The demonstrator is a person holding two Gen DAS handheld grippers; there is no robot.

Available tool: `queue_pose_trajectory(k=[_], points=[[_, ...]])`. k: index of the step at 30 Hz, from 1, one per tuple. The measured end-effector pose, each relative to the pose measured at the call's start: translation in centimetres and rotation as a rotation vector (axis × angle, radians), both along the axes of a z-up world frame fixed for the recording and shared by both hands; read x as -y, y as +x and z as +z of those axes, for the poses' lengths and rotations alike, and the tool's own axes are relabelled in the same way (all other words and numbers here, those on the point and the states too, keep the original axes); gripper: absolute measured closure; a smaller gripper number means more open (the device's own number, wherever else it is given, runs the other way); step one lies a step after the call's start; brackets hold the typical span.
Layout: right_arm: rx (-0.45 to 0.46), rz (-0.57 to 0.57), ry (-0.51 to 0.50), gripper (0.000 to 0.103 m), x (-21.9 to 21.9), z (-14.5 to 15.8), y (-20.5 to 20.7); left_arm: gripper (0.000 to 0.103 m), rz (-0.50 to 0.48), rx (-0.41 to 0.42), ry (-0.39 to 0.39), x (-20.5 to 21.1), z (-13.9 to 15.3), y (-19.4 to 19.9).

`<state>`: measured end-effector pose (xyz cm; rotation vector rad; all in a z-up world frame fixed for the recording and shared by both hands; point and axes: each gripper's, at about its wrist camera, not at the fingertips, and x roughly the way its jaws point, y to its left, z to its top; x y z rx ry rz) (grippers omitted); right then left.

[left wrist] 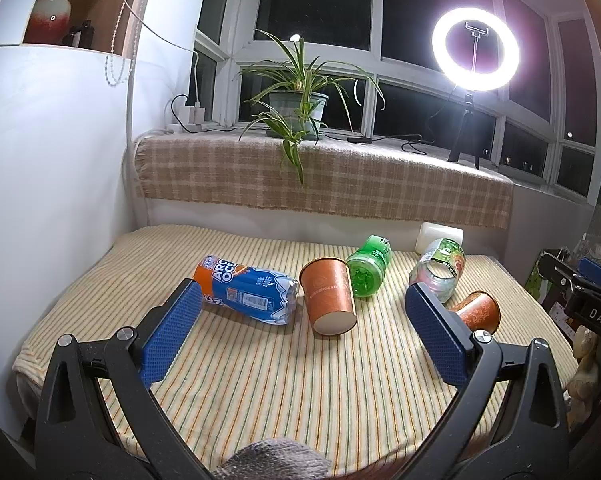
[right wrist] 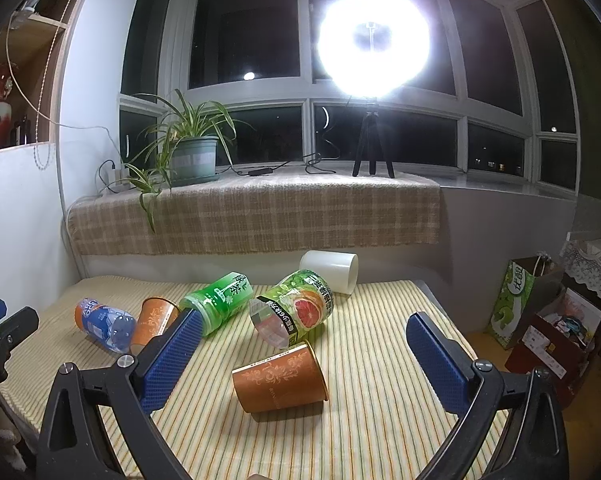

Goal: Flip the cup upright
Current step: 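Move the right tool to the white cup lying on its side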

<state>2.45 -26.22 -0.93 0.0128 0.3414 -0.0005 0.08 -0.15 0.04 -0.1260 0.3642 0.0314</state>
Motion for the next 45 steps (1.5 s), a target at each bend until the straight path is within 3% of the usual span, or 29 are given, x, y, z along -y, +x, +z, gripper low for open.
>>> queue_pose_trajectory(k=[11, 16, 21, 33, 38, 45], points=[[-0.065, 0.116, -0.040, 0.000, 2.4, 0.3, 4.0, 0.000, -0.021, -0.041, 0.041, 2.1, -0.5, 2.9], [-0.131, 0.155, -0.038, 0.000, 5.1, 0.5, 8.1, 0.000, -0.027, -0.079, 0.069, 2.9, -0.9, 4.6], [-0.214, 0.256, -0.102, 0.006, 6.7, 0.9, 13.1, 0.000, -0.023, -0.114, 0.099, 3.4, -1.4, 6.5], [-0.465, 0.494, -0.226, 0.016, 6.7, -0.4, 26.4, 0.000, 0.028, -0.193, 0.114, 2.4, -2.5, 9.9], [-0.543, 0.506, -0.297, 0.019, 5.6, -2.1, 31.0, 0.000, 0.061, -0.210, 0.106, 1.2, -2.7, 11.1], [-0.620, 0.544, -0.323, 0.022, 5.2, -3.8, 34.4, 0.000, 0.092, -0.233, 0.099, -0.1, -3.3, 12.2]])
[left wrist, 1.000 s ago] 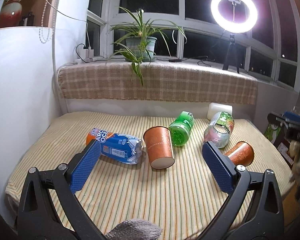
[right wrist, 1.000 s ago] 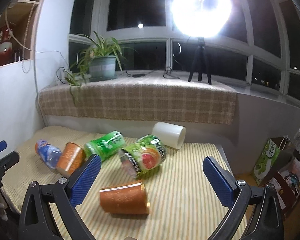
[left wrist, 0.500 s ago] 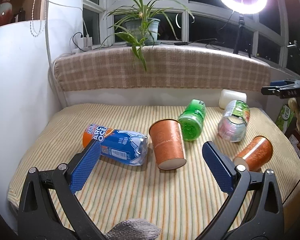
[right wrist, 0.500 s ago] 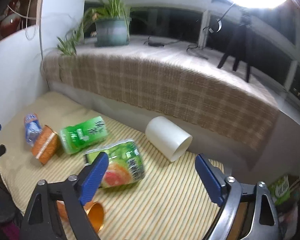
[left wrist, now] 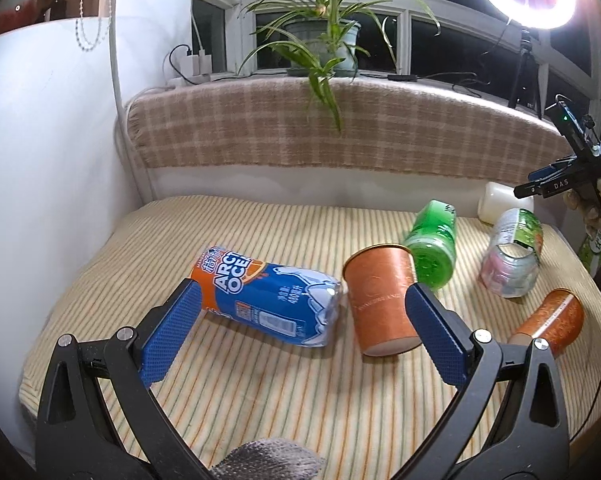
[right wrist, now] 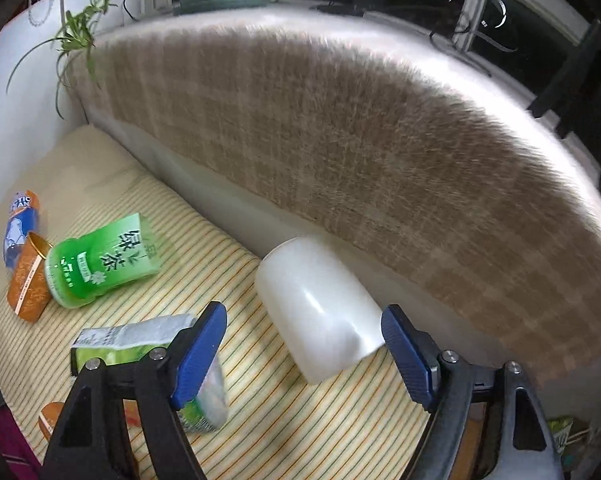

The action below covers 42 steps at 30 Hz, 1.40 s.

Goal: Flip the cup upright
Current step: 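Move the right tool to the white cup lying on its side, then close the right gripper around the white cup's body and lift it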

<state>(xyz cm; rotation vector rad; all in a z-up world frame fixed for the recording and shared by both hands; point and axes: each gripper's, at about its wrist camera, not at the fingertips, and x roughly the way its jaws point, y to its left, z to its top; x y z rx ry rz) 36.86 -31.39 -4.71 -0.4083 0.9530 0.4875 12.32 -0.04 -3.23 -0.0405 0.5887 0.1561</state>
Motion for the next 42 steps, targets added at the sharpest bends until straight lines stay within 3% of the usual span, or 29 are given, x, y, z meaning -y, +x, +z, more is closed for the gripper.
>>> queue_pose_trajectory(k=[14, 32, 35, 42], points=[[-0.085, 0.056, -0.098, 0.022, -1.1, -3.9, 4.5, 0.000, 0.024, -0.030, -0.009, -1.0, -0.9, 1.1], [-0.193, 0.073, -0.089, 0.019, -2.2, -7.3, 10.2, 0.000, 0.043, -0.049, -0.032, -2.1, -1.7, 1.7], [-0.218, 0.073, -0.076, 0.026, -2.3, -8.0, 10.8, 0.000, 0.046, -0.050, -0.033, -2.2, -1.7, 1.8], [-0.211, 0.067, -0.084, 0.026, -2.2, -8.0, 11.7, 0.000, 0.046, -0.050, -0.034, -2.4, -1.8, 1.9]])
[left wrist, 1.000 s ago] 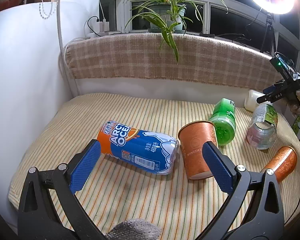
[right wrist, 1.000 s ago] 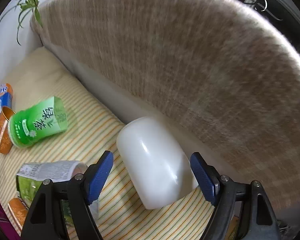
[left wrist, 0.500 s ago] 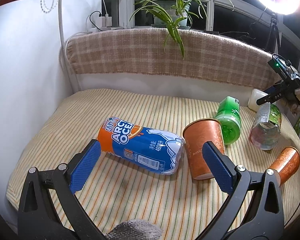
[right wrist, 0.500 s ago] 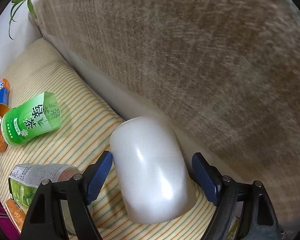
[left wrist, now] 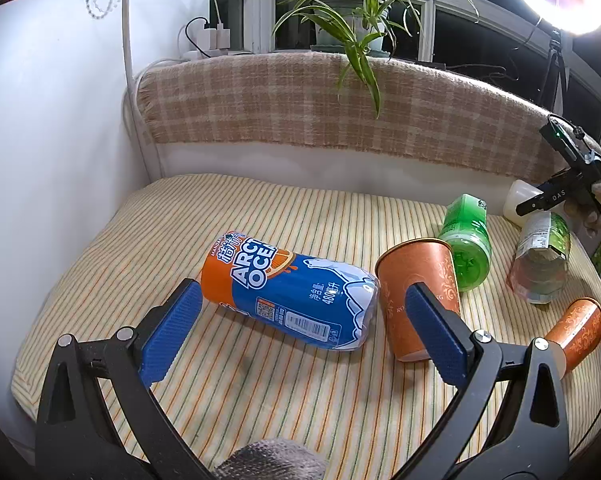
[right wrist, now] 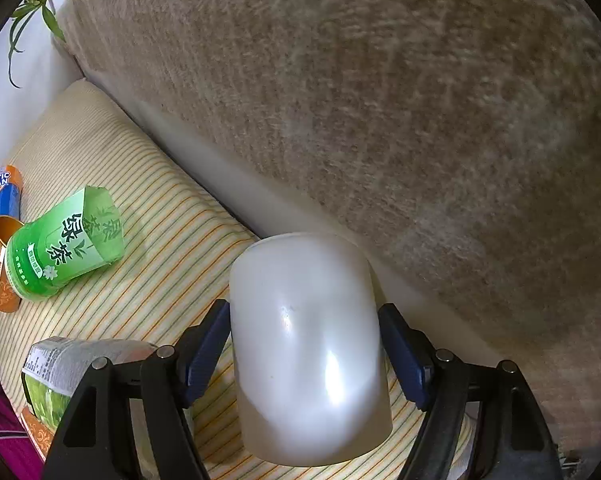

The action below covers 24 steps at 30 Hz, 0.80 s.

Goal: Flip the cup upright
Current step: 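Close the right gripper around the white cup's body and lift it, then rotate the held white cup with the right gripper, rim turning downward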

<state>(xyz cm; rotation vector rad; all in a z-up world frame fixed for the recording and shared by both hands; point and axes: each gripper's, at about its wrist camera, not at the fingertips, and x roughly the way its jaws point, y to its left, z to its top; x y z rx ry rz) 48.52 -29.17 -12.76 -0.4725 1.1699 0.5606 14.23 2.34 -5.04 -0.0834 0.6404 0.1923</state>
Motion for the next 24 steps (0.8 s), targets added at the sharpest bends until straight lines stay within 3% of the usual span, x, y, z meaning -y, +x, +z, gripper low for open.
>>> queue_pose_trajectory(k=[9, 16, 22, 24], points=[[0.055, 0.014, -0.007, 0.027, -1.0, 2.3, -0.2, 0.000, -0.001, 0.017, -0.002, 0.0, 0.6, -0.6], [0.139, 0.031, -0.031, 0.027, -2.1, 6.6, -2.1, 0.000, -0.008, 0.046, -0.007, 0.0, 1.6, -2.2], [0.241, 0.100, -0.045, 0.027, -5.3, 12.0, -7.8, 0.000, -0.005, 0.095, -0.008, -0.5, 3.2, -4.4], [0.269, 0.145, -0.034, 0.027, -7.0, 14.0, -12.4, 0.000, -0.001, 0.112, -0.008, -0.8, 3.6, -5.4]])
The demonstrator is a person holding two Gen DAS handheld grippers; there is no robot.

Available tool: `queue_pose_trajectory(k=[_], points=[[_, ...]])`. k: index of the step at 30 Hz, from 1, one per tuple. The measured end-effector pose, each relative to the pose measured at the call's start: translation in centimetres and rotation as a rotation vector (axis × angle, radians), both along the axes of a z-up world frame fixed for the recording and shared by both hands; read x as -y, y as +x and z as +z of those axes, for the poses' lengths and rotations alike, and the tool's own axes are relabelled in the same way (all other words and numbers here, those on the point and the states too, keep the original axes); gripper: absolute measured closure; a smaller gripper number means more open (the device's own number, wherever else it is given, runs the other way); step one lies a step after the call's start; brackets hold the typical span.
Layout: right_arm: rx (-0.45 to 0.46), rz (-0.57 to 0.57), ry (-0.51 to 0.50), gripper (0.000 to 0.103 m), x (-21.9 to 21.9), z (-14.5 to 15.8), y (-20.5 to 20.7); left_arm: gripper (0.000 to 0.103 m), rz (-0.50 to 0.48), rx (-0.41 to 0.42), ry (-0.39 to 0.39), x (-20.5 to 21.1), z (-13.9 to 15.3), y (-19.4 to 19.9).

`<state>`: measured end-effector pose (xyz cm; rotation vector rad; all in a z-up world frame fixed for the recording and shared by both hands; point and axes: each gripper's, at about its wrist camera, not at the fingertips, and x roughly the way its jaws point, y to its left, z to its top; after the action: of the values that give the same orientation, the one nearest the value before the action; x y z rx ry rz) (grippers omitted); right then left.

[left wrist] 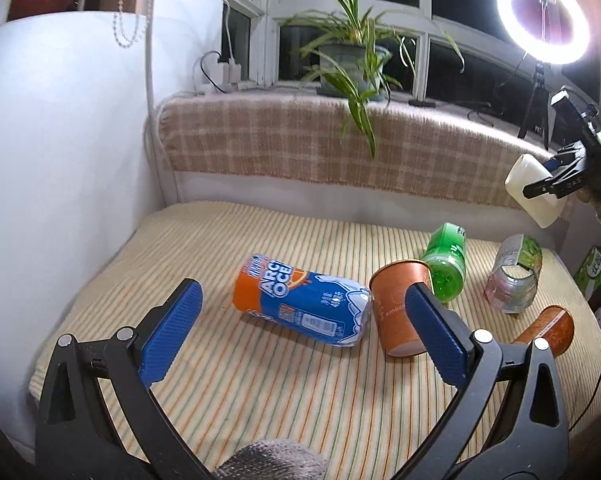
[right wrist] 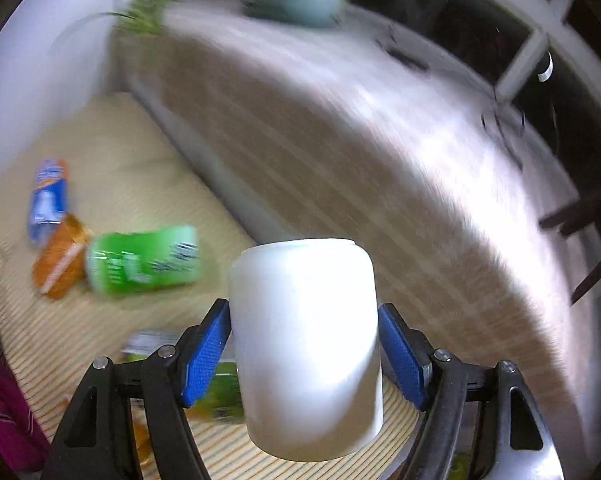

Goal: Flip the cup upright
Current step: 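Rotate the held white cup with the right gripper, rim turning downward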

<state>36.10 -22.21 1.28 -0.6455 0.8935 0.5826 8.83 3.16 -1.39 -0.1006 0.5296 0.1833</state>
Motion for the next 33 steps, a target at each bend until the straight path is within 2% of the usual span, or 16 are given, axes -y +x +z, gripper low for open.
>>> queue_pose_trajectory(k=[4, 8, 16, 23, 33], points=[[0.033, 0.120, -0.004, 0.027, -3.8, 2.2, -6.4, 0.000, -0.001, 0.018, -0.002, -0.9, 0.6, -2.0], [0.038, 0.236, -0.028, 0.027, -7.6, 2.3, -12.9, 0.000, -0.010, 0.030, 0.010, -1.8, 1.0, -4.2], [-0.032, 0.421, -0.096, 0.027, -12.3, -3.9, -20.5, 0.000, -0.037, 0.012, 0.022, -3.3, 0.7, -7.9], [-0.116, 0.484, -0.179, 0.027, -14.2, -9.8, -22.9, 0.000, -0.065, -0.018, 0.033, -3.6, 0.4, -9.6], [-0.186, 0.469, -0.179, 0.027, -14.4, -12.5, -22.9, 0.000, -0.209, -0.058, 0.033, -1.7, 0.5, -8.5]])
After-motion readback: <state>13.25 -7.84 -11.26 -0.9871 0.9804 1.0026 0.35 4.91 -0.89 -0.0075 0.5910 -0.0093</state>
